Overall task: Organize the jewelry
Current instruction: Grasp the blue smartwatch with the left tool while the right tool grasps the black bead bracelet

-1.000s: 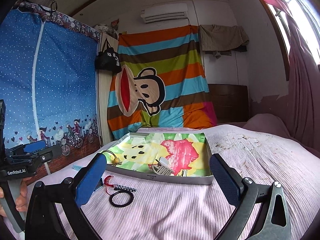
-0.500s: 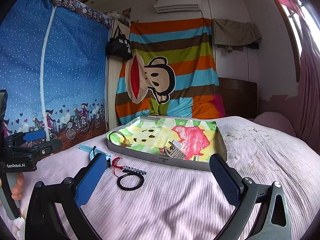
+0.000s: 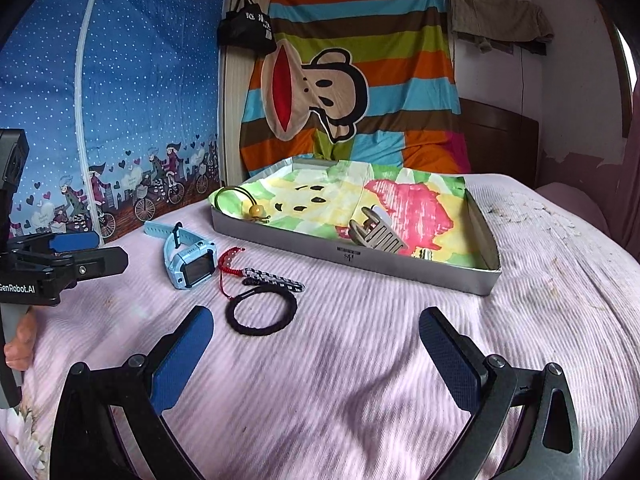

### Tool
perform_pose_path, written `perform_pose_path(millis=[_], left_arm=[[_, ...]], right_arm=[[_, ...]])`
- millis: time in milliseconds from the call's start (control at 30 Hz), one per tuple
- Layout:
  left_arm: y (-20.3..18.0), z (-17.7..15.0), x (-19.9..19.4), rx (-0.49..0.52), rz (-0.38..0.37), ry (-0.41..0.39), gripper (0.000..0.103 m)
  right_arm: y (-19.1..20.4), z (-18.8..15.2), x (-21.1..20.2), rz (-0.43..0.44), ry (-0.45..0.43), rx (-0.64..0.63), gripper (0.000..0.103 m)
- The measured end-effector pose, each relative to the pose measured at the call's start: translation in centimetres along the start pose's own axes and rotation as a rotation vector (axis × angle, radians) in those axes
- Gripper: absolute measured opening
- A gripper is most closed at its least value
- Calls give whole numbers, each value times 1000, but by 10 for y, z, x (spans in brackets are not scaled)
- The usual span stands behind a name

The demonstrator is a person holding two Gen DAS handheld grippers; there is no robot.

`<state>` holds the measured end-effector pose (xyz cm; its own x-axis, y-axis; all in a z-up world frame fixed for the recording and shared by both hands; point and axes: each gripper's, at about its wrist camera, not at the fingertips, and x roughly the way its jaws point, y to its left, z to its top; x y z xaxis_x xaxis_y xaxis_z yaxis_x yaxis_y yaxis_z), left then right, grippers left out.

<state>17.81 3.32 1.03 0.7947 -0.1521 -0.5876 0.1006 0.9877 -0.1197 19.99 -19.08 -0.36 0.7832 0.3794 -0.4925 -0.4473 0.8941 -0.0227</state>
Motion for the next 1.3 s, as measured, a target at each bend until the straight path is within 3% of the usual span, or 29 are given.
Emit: perform_pose_path(millis=[267,367,800,1000,1300], left_arm=[[1,8,28,4,-28,42,94],[-4,9,35,25,-36,56,90],[-6,14,68,12,-70,116,53],[-7,14,76,11,-70,129,40],[-11,7,78,33,-80,115,28]], right_arm=[[-3,1,27,25,80,12,69],[-3,1,35,37,103,14,61],[-5,1,58,112,179,32,38],[-4,0,64,136,200,38,32],[-9,-4,68,180,225,77,17]])
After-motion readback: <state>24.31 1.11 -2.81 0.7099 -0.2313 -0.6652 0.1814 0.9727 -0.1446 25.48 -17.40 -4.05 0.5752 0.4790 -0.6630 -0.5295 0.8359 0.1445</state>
